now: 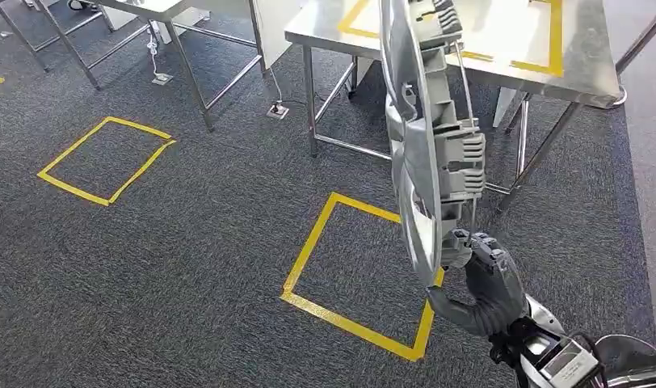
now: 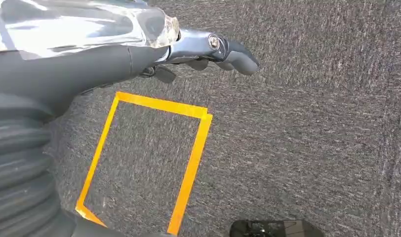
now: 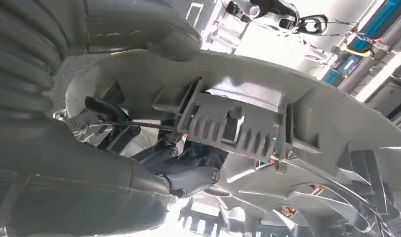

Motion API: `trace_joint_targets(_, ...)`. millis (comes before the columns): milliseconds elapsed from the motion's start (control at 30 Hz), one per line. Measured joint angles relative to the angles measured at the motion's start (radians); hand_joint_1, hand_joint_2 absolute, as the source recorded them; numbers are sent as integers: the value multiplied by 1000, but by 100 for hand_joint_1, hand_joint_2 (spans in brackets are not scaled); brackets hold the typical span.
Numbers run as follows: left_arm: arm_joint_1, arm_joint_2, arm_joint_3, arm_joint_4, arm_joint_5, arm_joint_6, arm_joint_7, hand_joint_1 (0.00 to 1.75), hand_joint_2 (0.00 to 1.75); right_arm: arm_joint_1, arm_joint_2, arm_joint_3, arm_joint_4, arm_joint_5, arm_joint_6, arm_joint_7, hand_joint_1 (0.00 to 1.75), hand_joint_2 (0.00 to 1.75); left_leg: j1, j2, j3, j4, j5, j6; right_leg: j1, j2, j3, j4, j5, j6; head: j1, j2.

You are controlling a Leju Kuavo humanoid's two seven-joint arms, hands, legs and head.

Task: Take the parts from the cabinet and place them on the table.

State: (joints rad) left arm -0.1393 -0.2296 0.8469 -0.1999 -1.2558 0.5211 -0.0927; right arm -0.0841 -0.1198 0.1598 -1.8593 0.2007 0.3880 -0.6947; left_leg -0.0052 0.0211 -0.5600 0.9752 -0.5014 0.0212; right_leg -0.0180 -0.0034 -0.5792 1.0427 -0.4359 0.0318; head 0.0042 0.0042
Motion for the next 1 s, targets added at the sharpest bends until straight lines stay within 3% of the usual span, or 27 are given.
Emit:
trace_joint_targets(33,0,-2,0,1,1,0,0,0,175,7,0,-1,-3,2,0,-1,169,175,4,-1,17,-11,-2,8,-3,0,-7,7,26,11,-3,0)
trace_joint_targets(67,1,-5,0,0,1,0,0,0,175,10,-2,-1,-5,4,-1,0,169,175,13,-1,39,-31,3,14,-4,1,-19,21,14,12,-4,0)
trace_joint_targets(100,1,-3,0,0,2,0,0,0,175,8,-2,-1,-6,5,-1,0,169,175,15,-1,51,-34,3,15,-2,4,-23,40,-5,13,6,0)
trace_joint_targets(200,0,-6,0,0,2,0,0,0,175,13,-2,0,-11,3,-1,-3,169,175,21,5,54,-31,6,12,-12,4,-125,224,-109,23,9,0)
trace_joint_targets(233,1,-6,0,1,3,0,0,0,175,16,-2,-1,-11,4,-1,-2,169,175,24,5,56,-30,7,6,-17,4,-147,261,-119,34,9,0)
trace_joint_targets(267,3,-6,0,1,4,0,0,0,175,20,-2,-3,-11,4,-2,-1,169,175,31,5,58,-29,4,-1,-23,4,-149,252,-105,38,8,0)
trace_joint_targets(300,4,-6,1,1,6,0,1,0,175,24,-2,-4,-11,4,-3,-1,169,175,39,4,67,-28,0,-13,-31,3,-129,202,-72,46,9,0)
trace_joint_targets(333,5,-6,1,1,7,0,1,0,175,28,-2,-3,-11,4,-3,0,169,175,50,2,72,-22,-7,-26,-43,1,-90,111,-15,54,8,0)
trace_joint_targets(367,5,-6,1,1,7,0,1,0,175,30,-2,-3,-11,4,-3,0,169,175,58,2,74,-9,-19,-44,-58,-4,-55,18,35,70,10,0)
trace_joint_targets(400,4,8,1,0,8,0,3,0,175,33,-1,-3,-5,5,-4,0,169,175,53,-1,64,-3,-26,-58,-52,1,-66,32,10,94,19,0)
trace_joint_targets(433,4,-2,0,3,8,0,3,0,175,30,-1,-2,-5,3,-4,-2,169,175,53,3,49,24,-33,-69,-47,-6,-74,7,-30,66,30,0)
trace_joint_targets(467,2,5,0,-2,8,2,5,0,175,41,0,-2,-5,4,-6,-2,169,175,49,0,38,29,-44,-74,-51,4,-78,34,-15,31,12,0)
trace_joint_targets(567,3,2,1,0,10,2,6,0,175,45,-2,-8,-8,4,-11,1,169,175,58,3,24,55,-42,-86,-43,17,-80,55,-35,5,-7,0)
trace_joint_targets(600,0,2,1,0,10,2,6,0,175,44,-2,-9,-8,4,-11,1,169,175,58,-1,-4,102,-42,-83,-41,14,-74,54,-39,-1,-8,0)
trace_joint_targets(633,-2,1,0,0,10,3,6,0,175,42,-1,-10,-8,3,-11,1,169,175,53,-5,-46,165,-61,-80,-38,15,-68,52,-43,-7,-10,0)
trace_joint_targets(700,-3,1,0,0,10,3,5,0,175,40,0,-9,-8,2,-11,-1,169,175,41,-11,-152,322,-128,-77,-27,17,-60,52,-52,-18,-15,0)
trace_joint_targets(733,-1,3,0,0,11,3,5,0,175,40,0,-9,-8,1,-11,-2,169,175,36,-11,-191,370,-141,-70,-20,20,-55,52,-56,-23,-16,0)
trace_joint_targets(767,1,3,1,0,13,3,5,0,175,40,0,-9,-8,0,-11,-1,169,175,28,-13,-211,374,-129,-59,-14,23,-50,52,-59,-26,-15,0)
trace_joint_targets(800,3,3,1,0,14,3,5,0,175,41,0,-10,-8,0,-11,-1,169,175,20,-16,-208,338,-95,-44,-8,26,-45,51,-63,-28,-16,0)
trace_joint_targets(833,3,2,1,1,14,3,5,0,175,40,0,-10,-8,0,-11,0,169,175,8,-19,-186,270,-48,-25,-2,28,-42,50,-64,-31,-15,0)
trace_joint_targets(867,3,2,1,1,14,3,5,0,175,40,0,-10,-8,0,-11,0,169,175,-8,-22,-148,172,6,0,5,31,-39,49,-67,-32,-15,0)
trace_joint_targets(900,2,3,1,0,14,3,5,0,175,40,0,-10,-8,-1,-11,0,169,175,-27,-25,-114,96,42,29,1,32,-37,49,-68,-33,-14,0)
trace_joint_targets(933,3,7,0,0,14,3,5,0,175,41,1,-10,-8,0,-11,0,169,175,-31,-35,-113,90,30,45,8,35,-33,45,-72,-28,-7,0)
trace_joint_targets(967,2,6,0,-2,14,5,5,0,175,41,1,-10,-8,-2,-11,-1,169,175,-38,-38,-104,77,23,41,0,37,-29,40,-74,-24,-15,0)
trace_joint_targets(1000,2,3,0,-1,14,5,5,0,175,39,1,-9,-8,-1,-11,0,169,175,-39,-37,-99,74,29,45,-2,37,-25,36,-75,-22,-14,0)
